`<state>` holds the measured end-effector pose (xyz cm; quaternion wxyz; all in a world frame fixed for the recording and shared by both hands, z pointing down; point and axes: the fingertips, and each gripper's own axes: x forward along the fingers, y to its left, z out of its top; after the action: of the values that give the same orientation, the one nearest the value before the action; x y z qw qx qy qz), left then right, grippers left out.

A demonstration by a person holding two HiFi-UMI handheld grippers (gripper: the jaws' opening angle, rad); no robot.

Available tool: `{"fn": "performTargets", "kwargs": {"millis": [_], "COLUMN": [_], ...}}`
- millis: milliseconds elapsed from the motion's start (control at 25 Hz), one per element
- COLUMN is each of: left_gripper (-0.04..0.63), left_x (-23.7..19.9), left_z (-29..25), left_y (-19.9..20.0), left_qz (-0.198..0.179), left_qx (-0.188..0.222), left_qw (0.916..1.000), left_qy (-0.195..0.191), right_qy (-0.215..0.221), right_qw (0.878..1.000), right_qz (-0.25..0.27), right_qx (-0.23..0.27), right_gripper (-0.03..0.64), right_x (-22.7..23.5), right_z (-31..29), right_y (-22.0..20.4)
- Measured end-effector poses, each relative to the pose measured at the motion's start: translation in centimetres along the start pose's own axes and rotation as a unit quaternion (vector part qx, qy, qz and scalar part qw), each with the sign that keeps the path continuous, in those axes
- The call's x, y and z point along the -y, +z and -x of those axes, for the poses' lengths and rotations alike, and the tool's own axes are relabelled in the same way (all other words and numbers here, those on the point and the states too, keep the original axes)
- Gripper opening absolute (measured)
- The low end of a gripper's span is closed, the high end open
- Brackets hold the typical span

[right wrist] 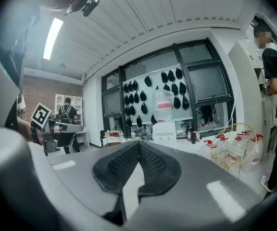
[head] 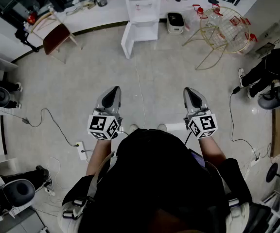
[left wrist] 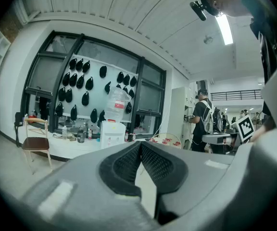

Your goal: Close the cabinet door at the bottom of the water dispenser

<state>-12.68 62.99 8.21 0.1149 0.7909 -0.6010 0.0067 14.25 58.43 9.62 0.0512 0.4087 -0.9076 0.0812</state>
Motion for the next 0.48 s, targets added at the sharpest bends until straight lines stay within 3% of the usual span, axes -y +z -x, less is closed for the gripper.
{"fn": "performTargets", "kwargs": {"millis": [480], "left_gripper": [0.003], "left_x": [2.2], "left_z": [-0.7], "left_y": [2.1], "left_qz": [0.01], "left_qx": [0.027], "left_qw": [0.9996], "left_qy": [-0.006], "right_qy": [0.006], "right_qw": [1.0], "right_qz": [0.006], "right_qx": [0.007], "right_gripper": [0.005], "right_x": [1.0], "right_z": [0.7], "right_y": [0.7]}}
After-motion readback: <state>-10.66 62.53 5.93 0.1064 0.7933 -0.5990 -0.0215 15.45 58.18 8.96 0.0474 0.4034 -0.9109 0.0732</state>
